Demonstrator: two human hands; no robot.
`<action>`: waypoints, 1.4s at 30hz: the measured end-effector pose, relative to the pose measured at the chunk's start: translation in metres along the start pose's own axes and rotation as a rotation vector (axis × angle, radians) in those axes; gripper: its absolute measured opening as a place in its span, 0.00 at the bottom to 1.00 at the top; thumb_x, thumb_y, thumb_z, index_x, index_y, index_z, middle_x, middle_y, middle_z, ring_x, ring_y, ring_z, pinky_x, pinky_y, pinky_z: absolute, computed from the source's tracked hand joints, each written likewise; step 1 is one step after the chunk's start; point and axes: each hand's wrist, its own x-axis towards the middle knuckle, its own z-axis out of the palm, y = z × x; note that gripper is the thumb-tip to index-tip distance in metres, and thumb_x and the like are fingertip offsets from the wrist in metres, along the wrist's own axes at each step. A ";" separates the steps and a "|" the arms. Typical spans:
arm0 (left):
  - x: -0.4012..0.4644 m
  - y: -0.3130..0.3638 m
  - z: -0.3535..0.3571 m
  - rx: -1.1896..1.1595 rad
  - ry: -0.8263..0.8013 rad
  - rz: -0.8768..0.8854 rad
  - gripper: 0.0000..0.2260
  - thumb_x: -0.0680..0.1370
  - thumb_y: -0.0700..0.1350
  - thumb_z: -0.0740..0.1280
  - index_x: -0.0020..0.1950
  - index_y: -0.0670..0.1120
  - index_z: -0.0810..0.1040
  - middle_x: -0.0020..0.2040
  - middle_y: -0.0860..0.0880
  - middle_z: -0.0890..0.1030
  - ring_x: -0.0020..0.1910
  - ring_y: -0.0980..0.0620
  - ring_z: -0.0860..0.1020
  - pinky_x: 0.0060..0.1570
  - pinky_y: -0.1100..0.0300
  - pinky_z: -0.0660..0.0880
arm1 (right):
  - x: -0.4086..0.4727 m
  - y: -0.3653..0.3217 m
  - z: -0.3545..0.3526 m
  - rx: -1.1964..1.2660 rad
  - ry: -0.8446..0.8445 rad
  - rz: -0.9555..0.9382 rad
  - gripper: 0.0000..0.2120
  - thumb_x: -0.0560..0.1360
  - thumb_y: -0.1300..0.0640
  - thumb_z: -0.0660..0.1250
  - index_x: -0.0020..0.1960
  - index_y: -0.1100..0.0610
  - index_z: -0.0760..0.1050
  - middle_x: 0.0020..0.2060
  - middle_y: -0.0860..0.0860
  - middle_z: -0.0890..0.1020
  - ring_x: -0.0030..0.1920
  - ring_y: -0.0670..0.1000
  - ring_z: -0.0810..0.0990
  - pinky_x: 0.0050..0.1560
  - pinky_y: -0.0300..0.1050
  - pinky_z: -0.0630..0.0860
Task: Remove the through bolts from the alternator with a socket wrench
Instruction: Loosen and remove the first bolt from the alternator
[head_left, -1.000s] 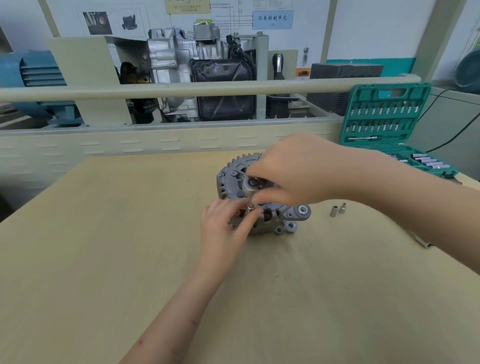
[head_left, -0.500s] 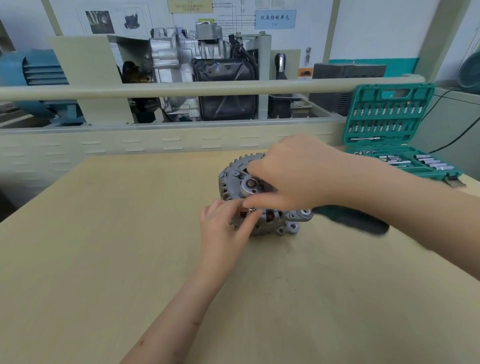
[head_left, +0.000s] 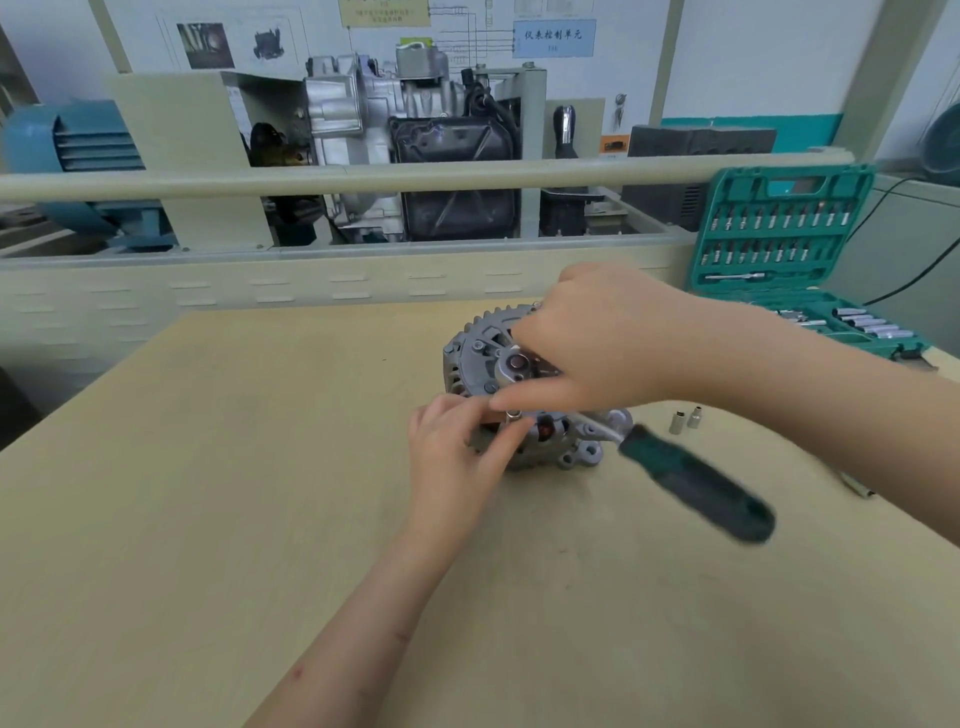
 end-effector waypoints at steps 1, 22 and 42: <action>-0.001 0.001 0.000 -0.006 0.007 0.000 0.06 0.67 0.47 0.69 0.38 0.46 0.81 0.30 0.64 0.70 0.39 0.66 0.67 0.48 0.68 0.60 | 0.000 -0.002 0.002 -0.001 0.009 0.003 0.27 0.71 0.35 0.45 0.32 0.57 0.63 0.24 0.50 0.66 0.31 0.53 0.66 0.34 0.44 0.61; -0.002 0.002 0.000 -0.010 0.001 0.014 0.06 0.68 0.47 0.69 0.39 0.45 0.80 0.33 0.63 0.72 0.40 0.61 0.68 0.47 0.59 0.65 | -0.004 0.001 0.000 0.028 -0.058 0.027 0.21 0.75 0.40 0.50 0.43 0.57 0.68 0.30 0.49 0.68 0.31 0.50 0.67 0.31 0.44 0.64; -0.005 0.003 0.002 0.071 0.079 0.131 0.13 0.70 0.50 0.64 0.39 0.41 0.80 0.33 0.53 0.77 0.44 0.56 0.70 0.46 0.61 0.60 | -0.004 0.004 0.001 0.060 -0.053 0.016 0.18 0.76 0.42 0.52 0.47 0.56 0.68 0.32 0.47 0.66 0.34 0.51 0.69 0.29 0.43 0.61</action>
